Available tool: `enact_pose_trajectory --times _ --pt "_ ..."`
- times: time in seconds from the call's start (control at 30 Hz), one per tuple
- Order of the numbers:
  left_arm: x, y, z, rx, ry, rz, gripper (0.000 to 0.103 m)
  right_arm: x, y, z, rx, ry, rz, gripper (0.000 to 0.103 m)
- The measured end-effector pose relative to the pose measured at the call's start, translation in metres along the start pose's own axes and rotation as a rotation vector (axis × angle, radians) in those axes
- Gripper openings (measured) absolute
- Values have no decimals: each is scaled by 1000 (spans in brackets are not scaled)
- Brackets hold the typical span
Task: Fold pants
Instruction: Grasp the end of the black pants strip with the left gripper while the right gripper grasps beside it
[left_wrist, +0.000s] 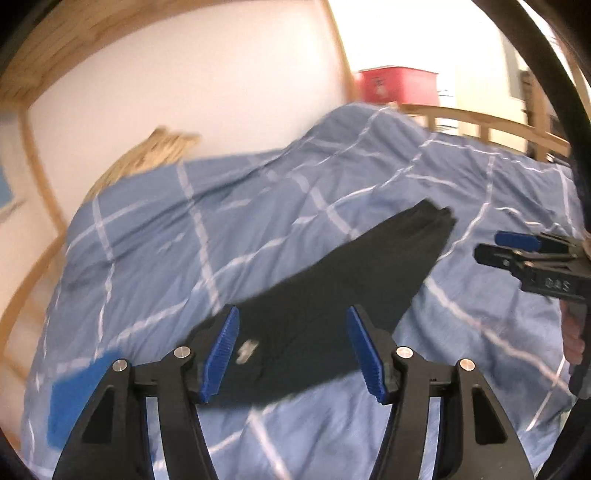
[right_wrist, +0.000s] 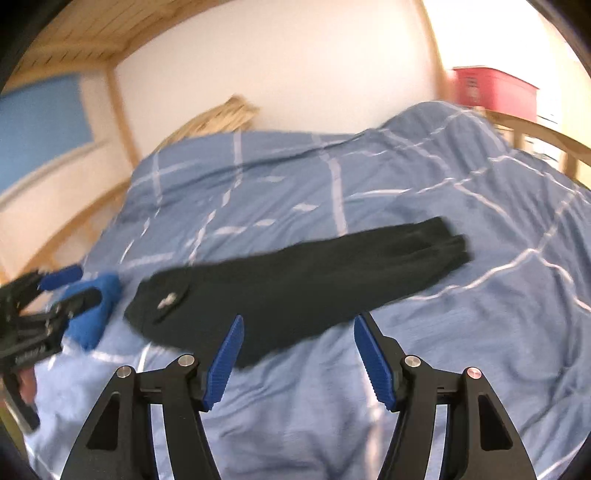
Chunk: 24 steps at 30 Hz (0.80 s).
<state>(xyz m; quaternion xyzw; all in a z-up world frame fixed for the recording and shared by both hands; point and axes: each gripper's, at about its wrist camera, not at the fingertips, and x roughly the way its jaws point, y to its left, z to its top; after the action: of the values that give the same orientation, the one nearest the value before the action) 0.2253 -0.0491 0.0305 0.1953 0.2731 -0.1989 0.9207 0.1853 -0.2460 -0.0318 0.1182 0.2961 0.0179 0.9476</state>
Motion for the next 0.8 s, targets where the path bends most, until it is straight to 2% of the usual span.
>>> enact_pose_trajectory --times 0.1,0.23,0.33,0.4,0.6,0.7,0.8 --pt "17 -23 28 69 -44 -23 60 -7 -30 13 70 -41 -62 64" --pt "53 -51 68 137 -86 -98 58 -8 -65 29 195 -80 -118 64" --pt "89 -70 96 172 -42 -158 58 -2 -93 36 309 -109 -171 64" --pt "114 -83 112 211 -14 -184 53 2 -109 38 381 -124 -209 64" --pt "172 -122 142 338 58 -283 52 30 -149 50 572 -121 -304 64" --pt "199 -136 151 381 109 -382 52 51 -158 53 599 -127 -341 64" --pt "223 -147 161 422 115 -463 52 71 -167 52 669 -112 -342 64"
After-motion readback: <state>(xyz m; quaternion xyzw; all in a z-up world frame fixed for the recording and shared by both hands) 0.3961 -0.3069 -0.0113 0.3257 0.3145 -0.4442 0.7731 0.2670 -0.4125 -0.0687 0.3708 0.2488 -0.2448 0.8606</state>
